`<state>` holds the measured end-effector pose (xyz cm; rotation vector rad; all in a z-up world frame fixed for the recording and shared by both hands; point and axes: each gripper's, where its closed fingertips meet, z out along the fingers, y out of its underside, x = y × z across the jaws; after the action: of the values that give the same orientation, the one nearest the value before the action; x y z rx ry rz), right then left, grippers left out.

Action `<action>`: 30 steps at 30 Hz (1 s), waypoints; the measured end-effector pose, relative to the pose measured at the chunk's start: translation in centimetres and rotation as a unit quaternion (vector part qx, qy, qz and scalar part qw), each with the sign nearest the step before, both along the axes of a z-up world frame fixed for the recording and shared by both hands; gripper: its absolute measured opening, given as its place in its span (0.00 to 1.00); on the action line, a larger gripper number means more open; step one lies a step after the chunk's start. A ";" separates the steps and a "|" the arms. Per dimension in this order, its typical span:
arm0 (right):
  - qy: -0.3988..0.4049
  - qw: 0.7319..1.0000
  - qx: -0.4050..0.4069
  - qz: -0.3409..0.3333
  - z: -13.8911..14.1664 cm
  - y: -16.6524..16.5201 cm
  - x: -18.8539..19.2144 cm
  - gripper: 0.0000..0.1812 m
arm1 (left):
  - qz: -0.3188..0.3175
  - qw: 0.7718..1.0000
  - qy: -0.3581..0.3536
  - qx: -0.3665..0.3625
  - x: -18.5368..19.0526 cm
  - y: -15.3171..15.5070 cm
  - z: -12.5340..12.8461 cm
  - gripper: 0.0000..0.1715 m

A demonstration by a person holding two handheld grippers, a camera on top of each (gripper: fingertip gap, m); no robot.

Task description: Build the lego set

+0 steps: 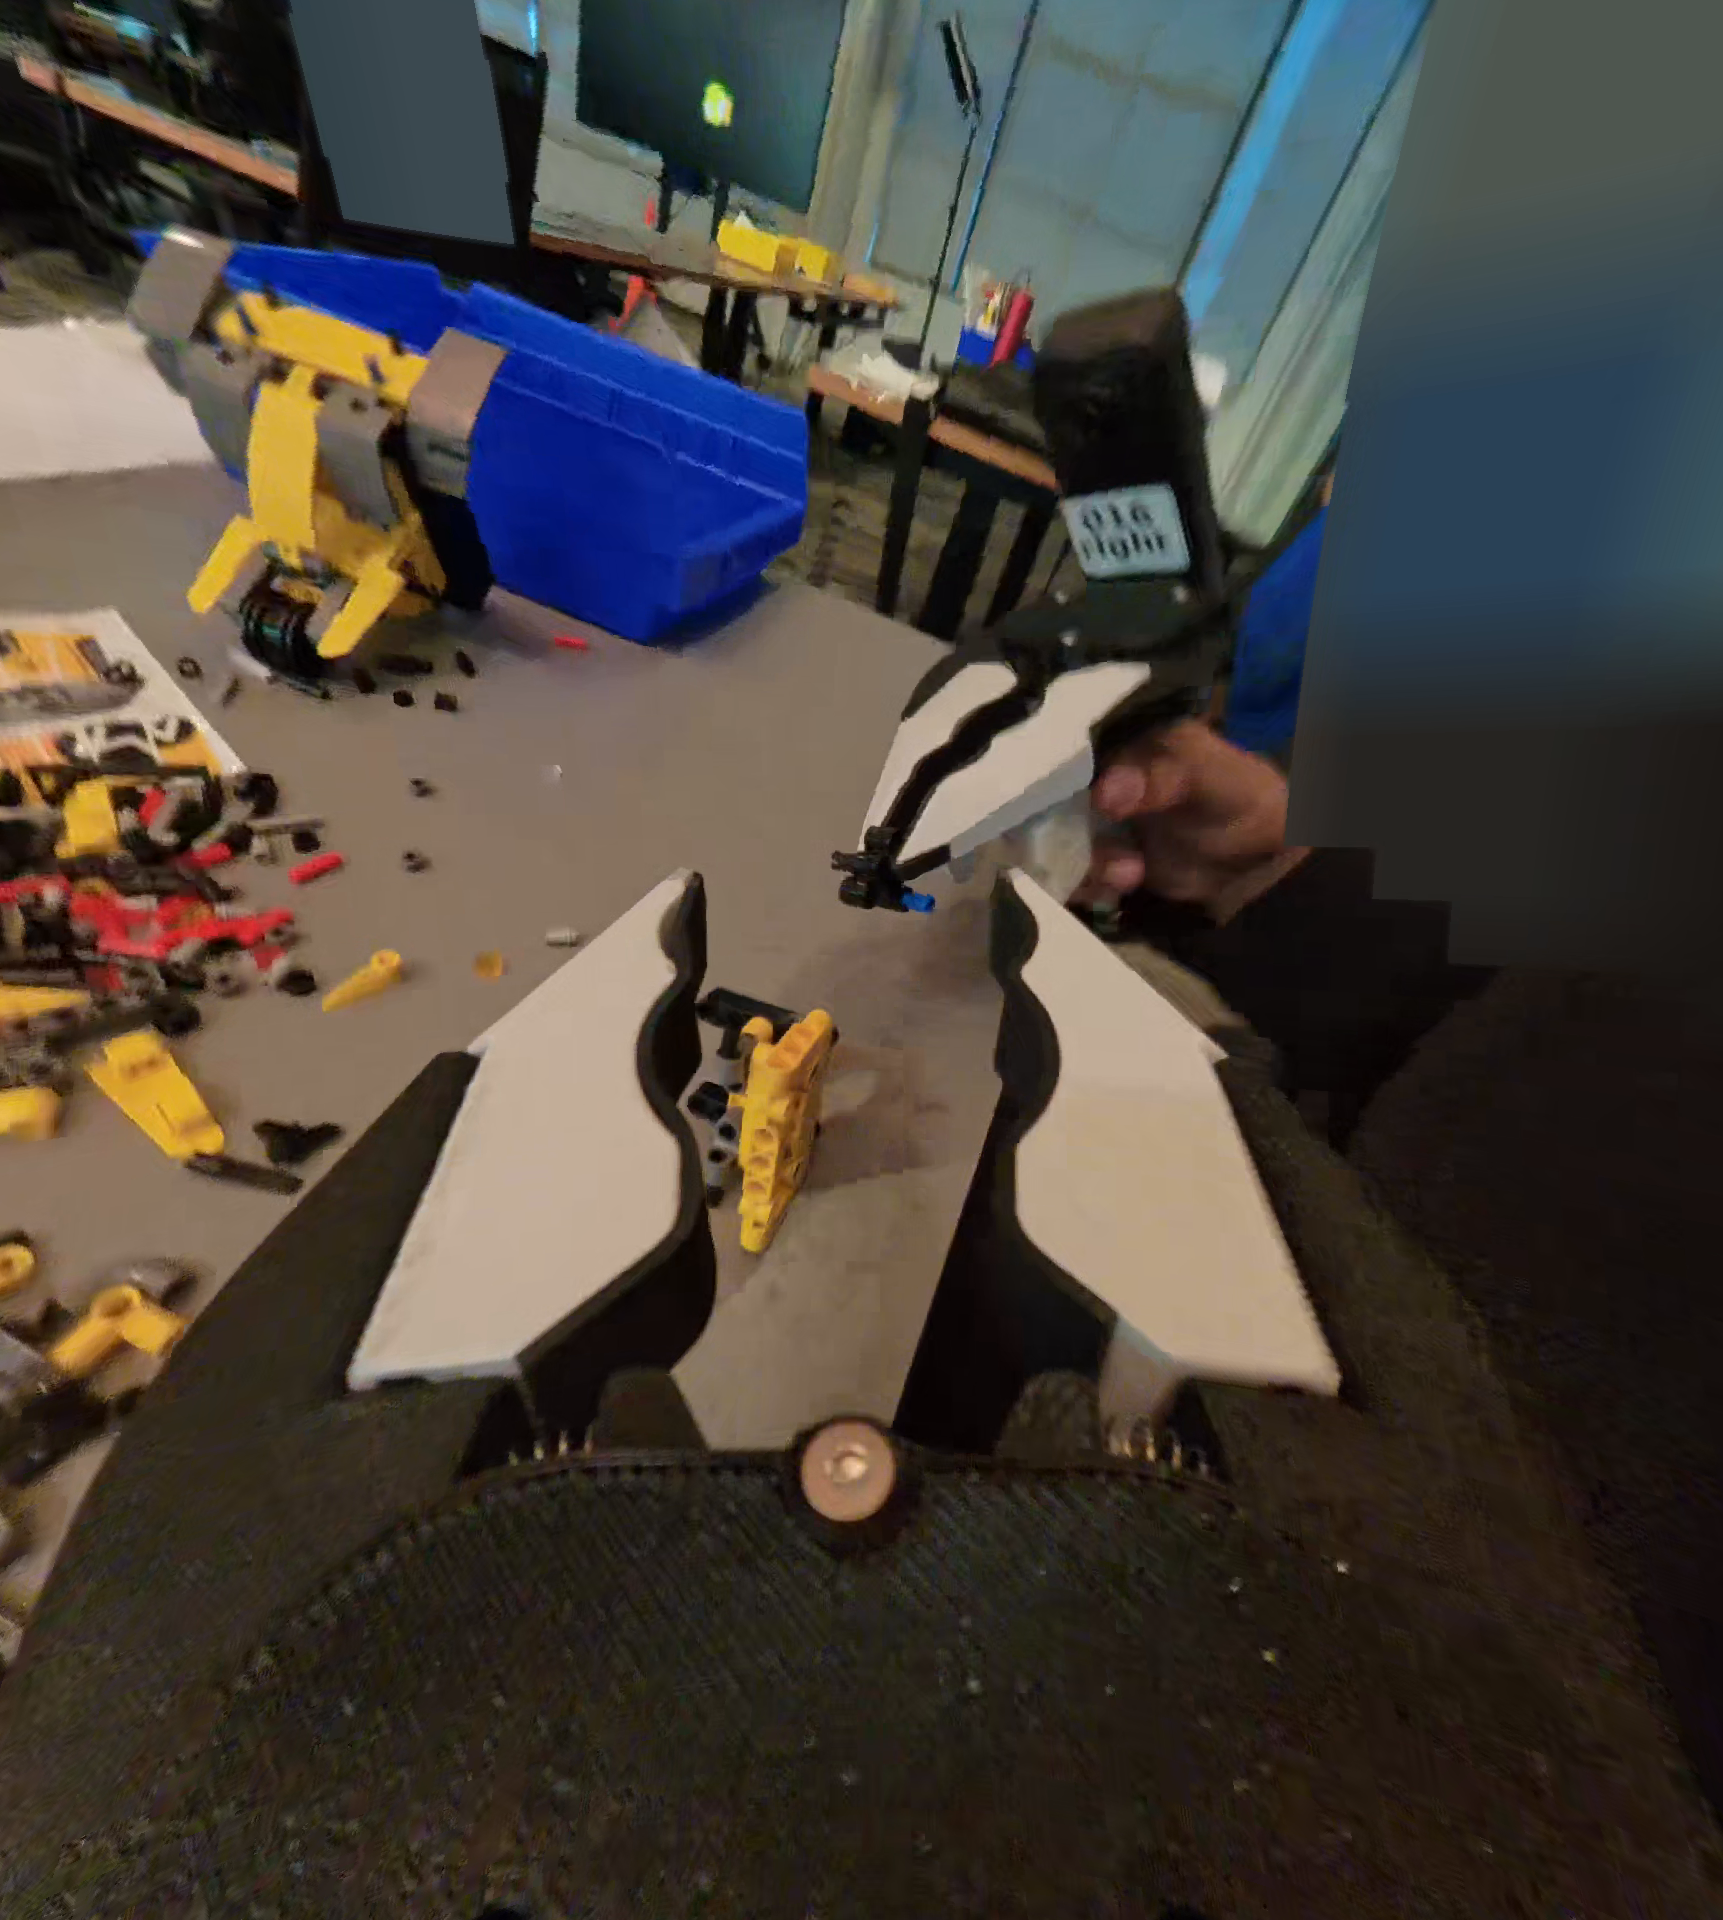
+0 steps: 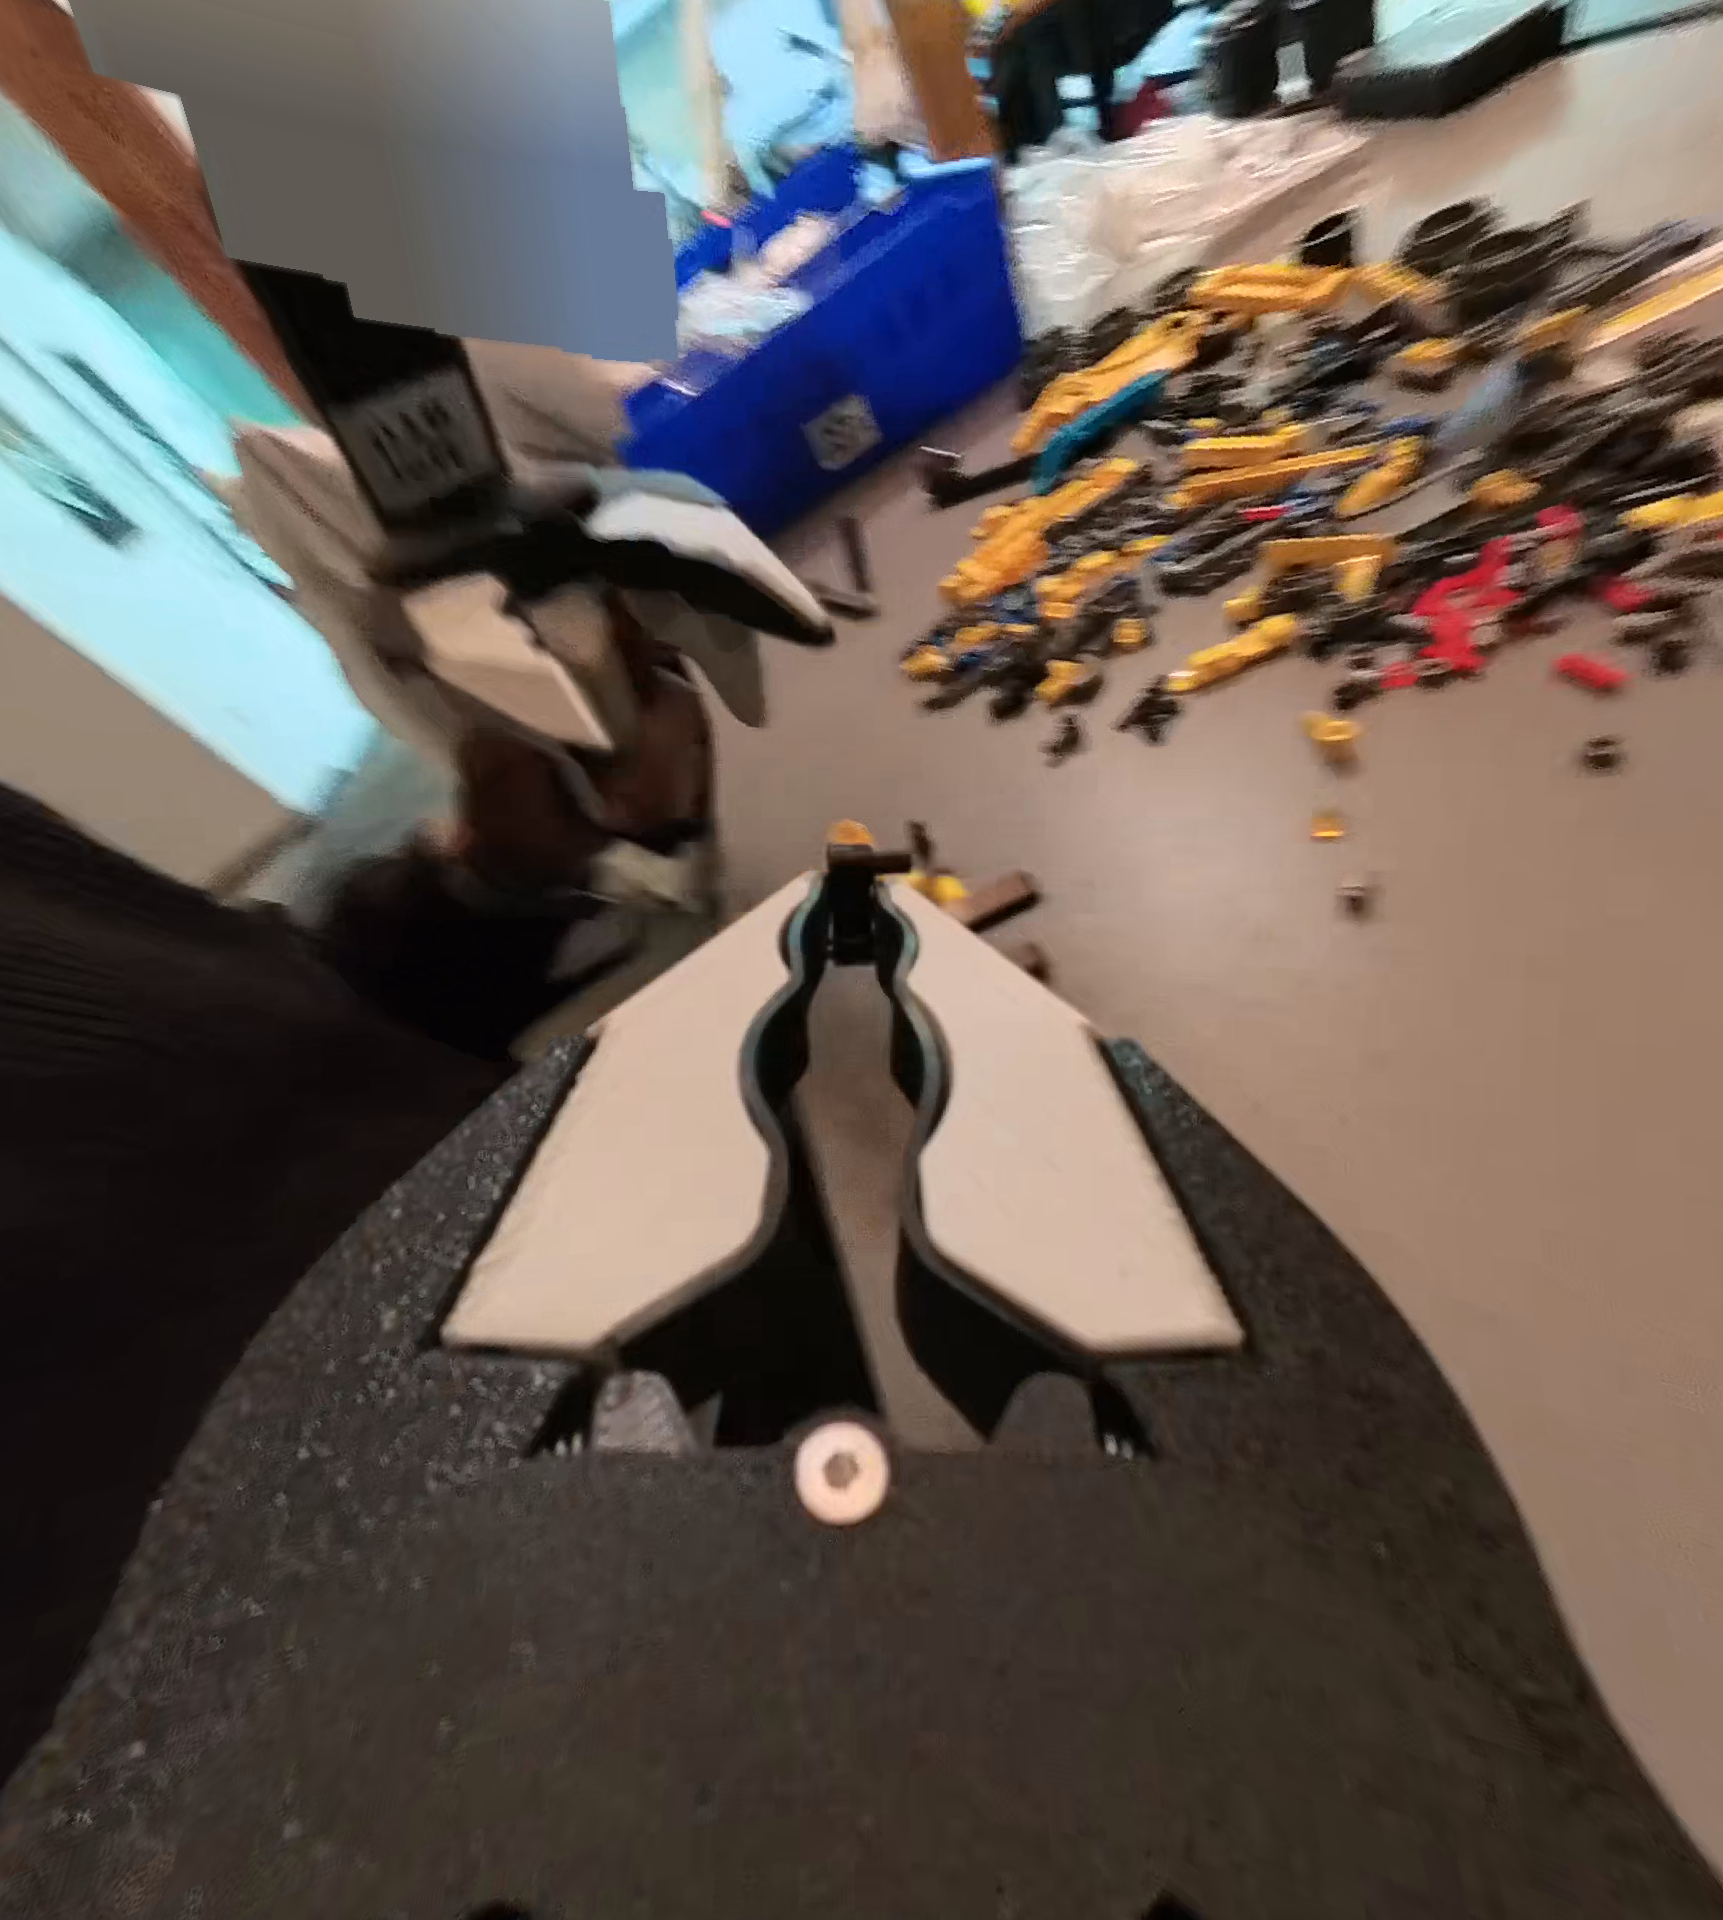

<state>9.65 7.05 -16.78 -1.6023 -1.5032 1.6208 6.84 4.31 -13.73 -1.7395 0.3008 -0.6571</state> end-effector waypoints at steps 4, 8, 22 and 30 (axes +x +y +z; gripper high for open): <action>0.026 0.981 -0.174 0.084 2.6 -1.5 0.7 0.04 | -0.007 0.991 0.135 0.015 2.5 0.1 -0.4 0.18; 0.025 0.956 -0.258 0.137 3.3 -2.4 1.4 0.04 | 0.014 0.961 0.271 0.062 3.6 0.2 -0.8 0.15; 0.019 0.936 -0.312 0.164 2.9 -3.2 1.7 0.05 | -0.006 0.950 0.301 0.084 5.4 0.0 -1.3 0.04; 0.256 0.966 -0.032 -0.013 7.3 0.6 2.0 0.26 | 0.012 0.988 -0.137 0.065 2.8 0.2 3.9 0.02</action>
<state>11.65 7.62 -9.47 -1.1018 -1.1593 1.8958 9.62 4.55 -9.79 -1.5053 0.1283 -0.8292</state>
